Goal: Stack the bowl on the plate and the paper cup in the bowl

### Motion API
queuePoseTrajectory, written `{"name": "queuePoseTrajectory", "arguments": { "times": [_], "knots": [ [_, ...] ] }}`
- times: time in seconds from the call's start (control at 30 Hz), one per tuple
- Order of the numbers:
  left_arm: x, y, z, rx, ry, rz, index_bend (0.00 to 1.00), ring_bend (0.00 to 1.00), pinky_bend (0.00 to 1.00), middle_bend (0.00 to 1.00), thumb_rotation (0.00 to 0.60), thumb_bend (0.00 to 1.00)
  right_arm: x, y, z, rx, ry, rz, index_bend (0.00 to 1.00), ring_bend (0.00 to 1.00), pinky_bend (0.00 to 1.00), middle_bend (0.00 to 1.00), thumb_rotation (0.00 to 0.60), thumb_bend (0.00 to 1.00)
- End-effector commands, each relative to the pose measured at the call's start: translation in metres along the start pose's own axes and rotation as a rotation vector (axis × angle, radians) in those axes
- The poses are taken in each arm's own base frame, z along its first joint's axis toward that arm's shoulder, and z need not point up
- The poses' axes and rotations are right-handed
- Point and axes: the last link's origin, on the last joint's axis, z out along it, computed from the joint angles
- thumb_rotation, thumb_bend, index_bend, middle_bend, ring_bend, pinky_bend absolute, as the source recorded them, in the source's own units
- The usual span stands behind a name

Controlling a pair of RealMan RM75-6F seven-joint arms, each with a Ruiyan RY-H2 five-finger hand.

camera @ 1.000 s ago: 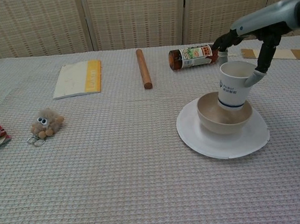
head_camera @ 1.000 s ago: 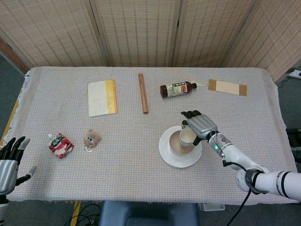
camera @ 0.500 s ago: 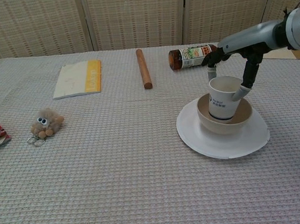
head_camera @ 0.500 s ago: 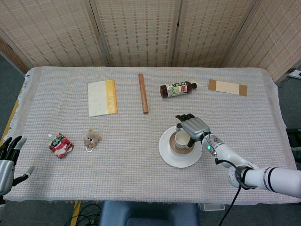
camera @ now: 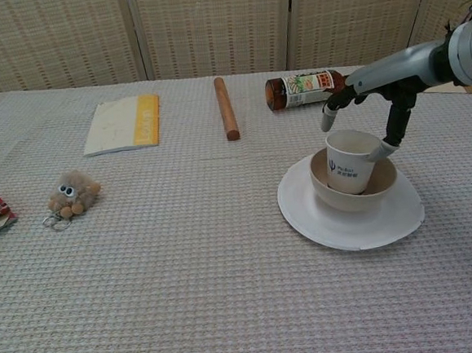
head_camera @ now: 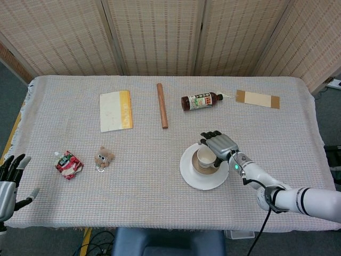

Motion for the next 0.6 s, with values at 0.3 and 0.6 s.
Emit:
{"name": "queuePoseTrajectory", "arguments": {
  "times": [0.3,0.6],
  "knots": [
    [-0.001,0.000,0.000,0.001,-0.001,0.003,0.13,0.04,0.20,0.11,0.600,0.28,0.016,0.000,-0.018,0.011,0.033,0.017,0.01,0.00,0.00,0.00,0.600,0.19],
    [-0.003,0.001,0.001,-0.003,-0.010,0.014,0.13,0.04,0.20,0.11,0.600,0.28,0.046,0.016,-0.064,-0.015,0.149,0.048,0.00,0.00,0.00,0.00,0.600,0.17]
  ]
}}
